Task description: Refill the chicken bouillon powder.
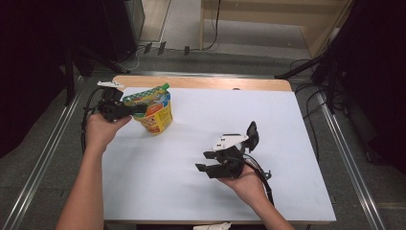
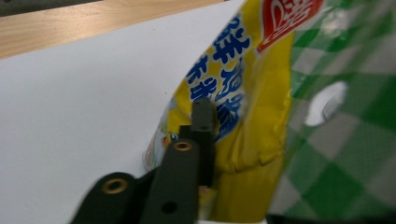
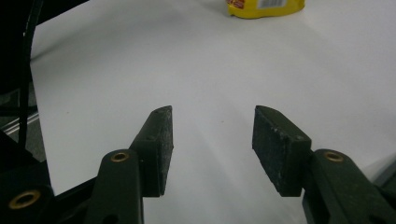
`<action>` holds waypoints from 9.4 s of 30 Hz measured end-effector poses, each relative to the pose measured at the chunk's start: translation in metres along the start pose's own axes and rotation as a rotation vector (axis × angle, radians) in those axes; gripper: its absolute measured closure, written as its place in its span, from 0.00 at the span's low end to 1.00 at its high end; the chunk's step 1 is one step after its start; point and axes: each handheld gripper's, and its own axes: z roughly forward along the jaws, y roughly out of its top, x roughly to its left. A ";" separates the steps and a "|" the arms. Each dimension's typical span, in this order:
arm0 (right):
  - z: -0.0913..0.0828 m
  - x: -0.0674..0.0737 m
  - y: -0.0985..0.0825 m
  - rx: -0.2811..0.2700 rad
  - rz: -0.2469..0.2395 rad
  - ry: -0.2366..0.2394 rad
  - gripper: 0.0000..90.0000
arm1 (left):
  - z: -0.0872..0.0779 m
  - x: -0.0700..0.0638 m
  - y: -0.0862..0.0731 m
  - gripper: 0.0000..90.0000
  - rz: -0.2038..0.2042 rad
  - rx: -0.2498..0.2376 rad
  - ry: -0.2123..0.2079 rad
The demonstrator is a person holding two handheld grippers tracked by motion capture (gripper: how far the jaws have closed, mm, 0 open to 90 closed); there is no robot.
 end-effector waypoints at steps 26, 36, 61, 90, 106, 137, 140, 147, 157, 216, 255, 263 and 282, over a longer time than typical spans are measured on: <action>0.024 0.010 -0.014 -0.015 -0.022 0.024 0.56 | -0.024 -0.073 0.026 1.00 0.055 0.023 -0.112; 0.044 0.009 -0.017 0.035 0.011 0.007 0.47 | -0.026 -0.101 0.025 1.00 0.067 0.042 -0.158; 0.061 -0.004 -0.027 -0.038 0.068 -0.057 0.60 | -0.026 -0.148 0.025 1.00 0.087 0.095 -0.304; 0.047 0.031 -0.024 -0.116 -0.140 -0.062 0.54 | 0.013 -0.156 0.021 1.00 0.020 0.142 -0.302; 0.032 0.048 -0.015 -0.131 -0.062 0.063 0.58 | 0.030 -0.175 0.020 0.96 0.114 0.146 -0.263; 0.022 0.063 -0.011 -0.133 -0.017 0.132 0.59 | 0.052 -0.194 0.020 0.95 0.095 0.231 -0.217; 0.023 0.064 -0.011 -0.134 -0.011 0.122 0.58 | 0.055 -0.196 0.020 0.95 0.085 0.230 -0.209; 0.024 0.066 -0.011 -0.120 -0.010 0.090 0.56 | 0.059 -0.198 0.020 0.95 0.077 0.227 -0.204; 0.025 0.060 -0.012 -0.110 0.056 0.072 0.62 | 0.064 -0.203 0.020 0.95 0.071 0.228 -0.161; 0.014 0.063 -0.007 -0.081 0.008 -0.010 0.64 | 0.056 -0.208 0.026 1.00 0.024 0.309 -0.088; 0.001 0.049 -0.009 -0.189 0.162 0.131 0.71 | 0.058 -0.216 0.035 0.82 0.041 0.357 -0.145; 0.002 0.055 -0.004 -0.173 0.097 0.117 0.66 | 0.058 -0.216 0.042 0.93 0.025 0.369 -0.137; 0.007 0.045 0.001 -0.165 0.164 0.134 0.73 | 0.068 -0.208 0.049 0.97 -0.015 0.382 -0.121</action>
